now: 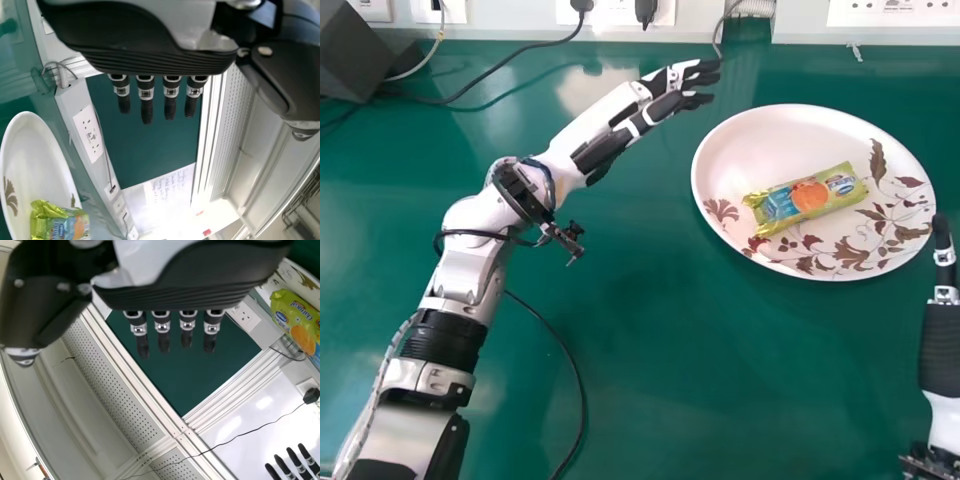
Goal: Pick up biscuit and place it in the plate
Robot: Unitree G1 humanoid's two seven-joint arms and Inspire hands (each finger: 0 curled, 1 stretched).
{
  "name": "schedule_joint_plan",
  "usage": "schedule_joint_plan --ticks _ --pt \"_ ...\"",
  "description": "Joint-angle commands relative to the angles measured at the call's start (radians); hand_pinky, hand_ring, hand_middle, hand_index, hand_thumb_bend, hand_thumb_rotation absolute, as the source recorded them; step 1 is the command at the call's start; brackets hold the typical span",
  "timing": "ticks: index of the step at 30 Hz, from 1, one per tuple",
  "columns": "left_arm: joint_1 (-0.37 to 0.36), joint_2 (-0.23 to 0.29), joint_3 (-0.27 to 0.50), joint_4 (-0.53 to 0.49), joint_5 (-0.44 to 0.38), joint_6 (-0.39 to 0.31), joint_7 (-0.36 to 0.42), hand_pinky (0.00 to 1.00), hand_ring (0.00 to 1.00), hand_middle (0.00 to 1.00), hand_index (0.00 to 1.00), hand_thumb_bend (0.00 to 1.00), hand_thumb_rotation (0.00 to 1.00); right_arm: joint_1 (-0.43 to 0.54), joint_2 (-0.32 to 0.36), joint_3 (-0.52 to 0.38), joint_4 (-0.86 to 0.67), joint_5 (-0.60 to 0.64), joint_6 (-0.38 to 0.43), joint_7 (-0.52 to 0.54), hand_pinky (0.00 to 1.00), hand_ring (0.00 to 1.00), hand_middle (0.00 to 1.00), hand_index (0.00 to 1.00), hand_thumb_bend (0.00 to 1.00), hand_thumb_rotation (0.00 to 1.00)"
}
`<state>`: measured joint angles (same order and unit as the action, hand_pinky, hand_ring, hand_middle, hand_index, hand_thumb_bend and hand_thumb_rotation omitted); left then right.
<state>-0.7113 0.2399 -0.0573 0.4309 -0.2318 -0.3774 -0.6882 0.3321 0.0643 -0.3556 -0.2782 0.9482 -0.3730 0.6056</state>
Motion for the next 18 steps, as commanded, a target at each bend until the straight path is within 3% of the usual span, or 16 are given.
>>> schedule_joint_plan --ticks 1,8,13,18 --pt "0.03 -0.003 0.024 -0.021 -0.026 0.002 -0.013 0.97 0.94 1.0 0.98 1.0 0.61 -0.001 0.016 -0.01 0.005 0.007 0.006 -0.001 0.92 1.0 1.0 0.93 1.0 0.46" --pt "0.062 -0.009 0.058 -0.066 -0.082 0.048 -0.025 0.95 0.94 1.0 0.97 1.0 0.61 -0.007 0.01 -0.016 0.015 0.011 0.01 0.005 0.91 1.0 1.0 0.94 1.0 0.5" --pt "0.08 -0.019 0.099 -0.092 -0.217 0.152 -0.111 0.96 0.93 1.0 0.97 1.0 0.6 -0.008 0.009 -0.02 0.02 0.009 0.009 0.007 0.91 1.0 1.0 0.95 0.99 0.43" --pt "0.097 -0.017 0.141 -0.102 -0.29 0.22 -0.157 0.94 0.93 1.0 0.96 1.0 0.61 -0.003 0.013 -0.022 0.016 0.005 0.007 0.005 0.89 1.0 1.0 0.93 0.99 0.4"
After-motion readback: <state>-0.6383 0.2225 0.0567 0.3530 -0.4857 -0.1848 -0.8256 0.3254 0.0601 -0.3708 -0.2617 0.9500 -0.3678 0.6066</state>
